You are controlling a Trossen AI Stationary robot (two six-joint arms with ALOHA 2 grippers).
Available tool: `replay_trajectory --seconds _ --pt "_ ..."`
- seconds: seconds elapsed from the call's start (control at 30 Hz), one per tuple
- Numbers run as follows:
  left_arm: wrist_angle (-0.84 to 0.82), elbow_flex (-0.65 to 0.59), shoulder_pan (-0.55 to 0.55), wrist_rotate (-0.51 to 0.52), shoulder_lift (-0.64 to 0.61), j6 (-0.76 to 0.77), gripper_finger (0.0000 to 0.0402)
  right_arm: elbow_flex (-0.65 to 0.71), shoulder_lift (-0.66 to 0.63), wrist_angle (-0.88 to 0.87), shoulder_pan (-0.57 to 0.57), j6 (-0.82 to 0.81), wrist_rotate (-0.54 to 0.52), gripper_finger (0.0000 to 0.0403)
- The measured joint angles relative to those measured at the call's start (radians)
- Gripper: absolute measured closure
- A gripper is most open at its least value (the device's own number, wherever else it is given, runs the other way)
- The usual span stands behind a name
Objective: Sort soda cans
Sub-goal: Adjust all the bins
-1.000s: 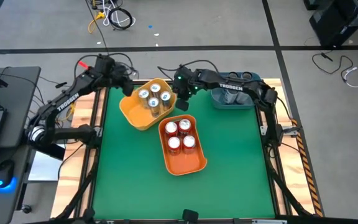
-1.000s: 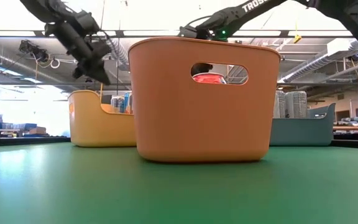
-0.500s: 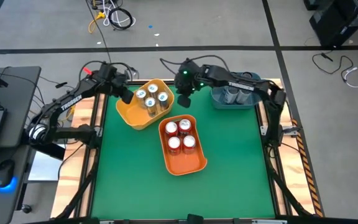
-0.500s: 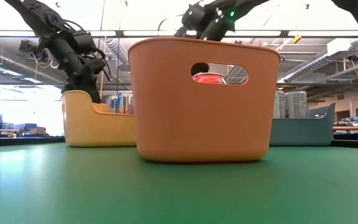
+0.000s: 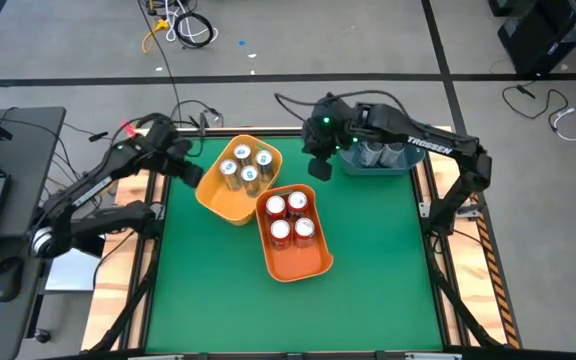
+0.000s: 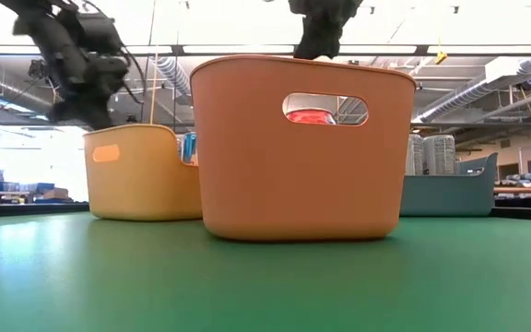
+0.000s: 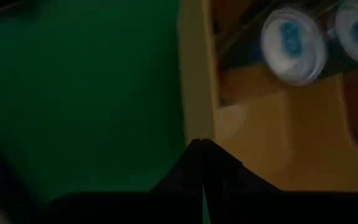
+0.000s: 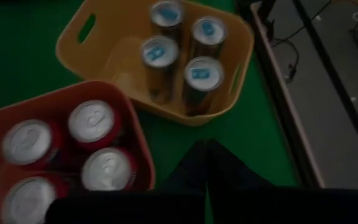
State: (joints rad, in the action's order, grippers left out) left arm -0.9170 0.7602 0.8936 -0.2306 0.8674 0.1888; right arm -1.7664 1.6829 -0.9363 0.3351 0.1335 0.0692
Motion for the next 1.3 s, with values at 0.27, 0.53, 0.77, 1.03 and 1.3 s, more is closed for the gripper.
replay_trajectory --seconds 0.27,0.53,0.77,1.03,1.3 --pt "-0.152 0.0 -0.075 0.09 -0.123 0.038 0.04 0.107 0.002 -0.013 -0.127 -0.026 0.003 0.0403" --pt "-0.031 -0.09 -0.076 0.167 -0.029 0.002 0.04 0.266 0.002 0.169 -0.232 -0.065 -0.121 0.0403" --pt "0.055 -0.145 -0.115 0.052 0.029 0.007 0.04 0.359 0.012 0.281 -0.113 -0.135 -0.132 0.0403" --pt "0.012 -0.144 -0.23 -0.035 -0.046 0.118 0.04 0.37 0.014 0.313 -0.097 -0.092 -0.07 0.0403" --pt "-0.043 -0.032 -0.295 0.043 -0.173 0.183 0.04 0.37 -0.003 0.31 -0.103 -0.104 -0.068 0.0403"
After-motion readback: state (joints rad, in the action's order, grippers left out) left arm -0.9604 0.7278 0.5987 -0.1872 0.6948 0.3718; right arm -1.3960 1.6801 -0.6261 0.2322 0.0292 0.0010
